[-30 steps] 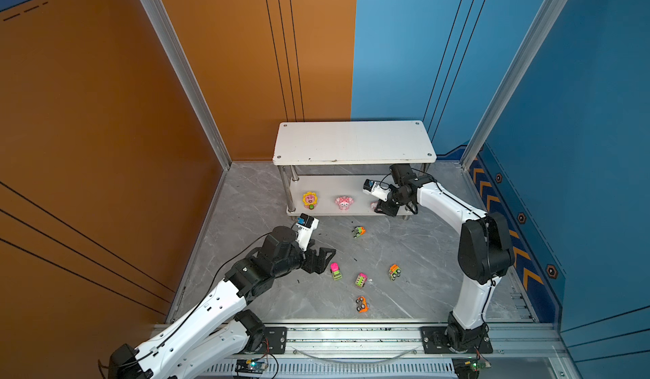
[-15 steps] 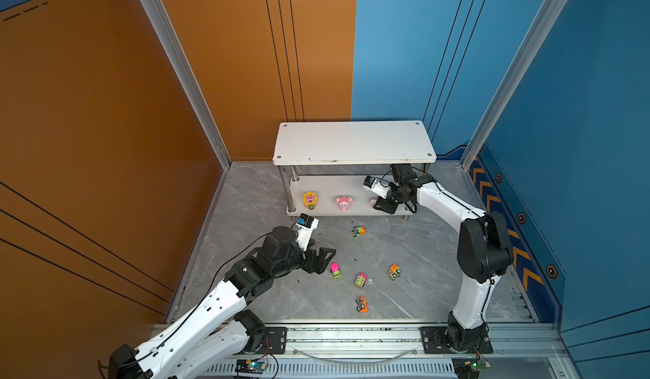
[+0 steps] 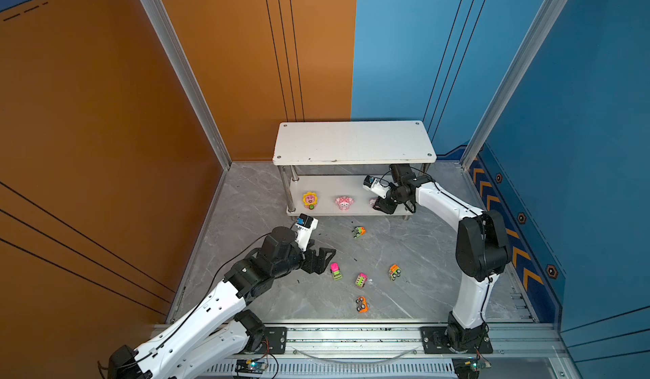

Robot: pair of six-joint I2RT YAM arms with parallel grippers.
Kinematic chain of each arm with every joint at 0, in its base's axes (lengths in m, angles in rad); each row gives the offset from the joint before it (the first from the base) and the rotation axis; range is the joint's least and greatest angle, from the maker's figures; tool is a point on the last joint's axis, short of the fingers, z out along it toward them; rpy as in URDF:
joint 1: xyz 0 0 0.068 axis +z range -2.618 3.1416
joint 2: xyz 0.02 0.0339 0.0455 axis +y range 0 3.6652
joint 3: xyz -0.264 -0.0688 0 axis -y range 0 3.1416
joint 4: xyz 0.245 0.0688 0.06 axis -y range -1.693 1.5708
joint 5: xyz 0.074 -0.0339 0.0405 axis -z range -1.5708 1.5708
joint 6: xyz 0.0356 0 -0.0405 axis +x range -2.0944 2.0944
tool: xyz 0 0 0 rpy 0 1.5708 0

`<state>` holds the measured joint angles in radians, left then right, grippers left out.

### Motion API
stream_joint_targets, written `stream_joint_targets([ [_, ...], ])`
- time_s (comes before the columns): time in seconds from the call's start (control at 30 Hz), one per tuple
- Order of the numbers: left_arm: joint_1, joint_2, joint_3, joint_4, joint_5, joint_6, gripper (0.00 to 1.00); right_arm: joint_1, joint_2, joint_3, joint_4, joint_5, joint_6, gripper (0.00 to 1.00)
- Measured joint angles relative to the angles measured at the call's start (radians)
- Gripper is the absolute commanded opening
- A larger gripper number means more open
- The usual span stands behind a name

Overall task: Place and organize the plastic toys onto the shelf
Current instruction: 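Lower the figure onto the shelf beside the bunny and open the right gripper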

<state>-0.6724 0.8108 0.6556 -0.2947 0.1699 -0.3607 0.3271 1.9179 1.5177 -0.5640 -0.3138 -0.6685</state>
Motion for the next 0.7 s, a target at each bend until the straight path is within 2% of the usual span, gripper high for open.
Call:
stream_joint_targets([
  [0.5, 0.000, -0.006, -0.001, 0.000, 0.008, -0.004, 0.91, 0.000, 0.000, 0.000, 0.009, 0.004, 0.063, 0.67],
  [0.7, 0.000, -0.007, -0.001, 0.001, 0.015, -0.004, 0.91, 0.000, -0.011, -0.028, 0.079, 0.010, 0.120, 0.69],
])
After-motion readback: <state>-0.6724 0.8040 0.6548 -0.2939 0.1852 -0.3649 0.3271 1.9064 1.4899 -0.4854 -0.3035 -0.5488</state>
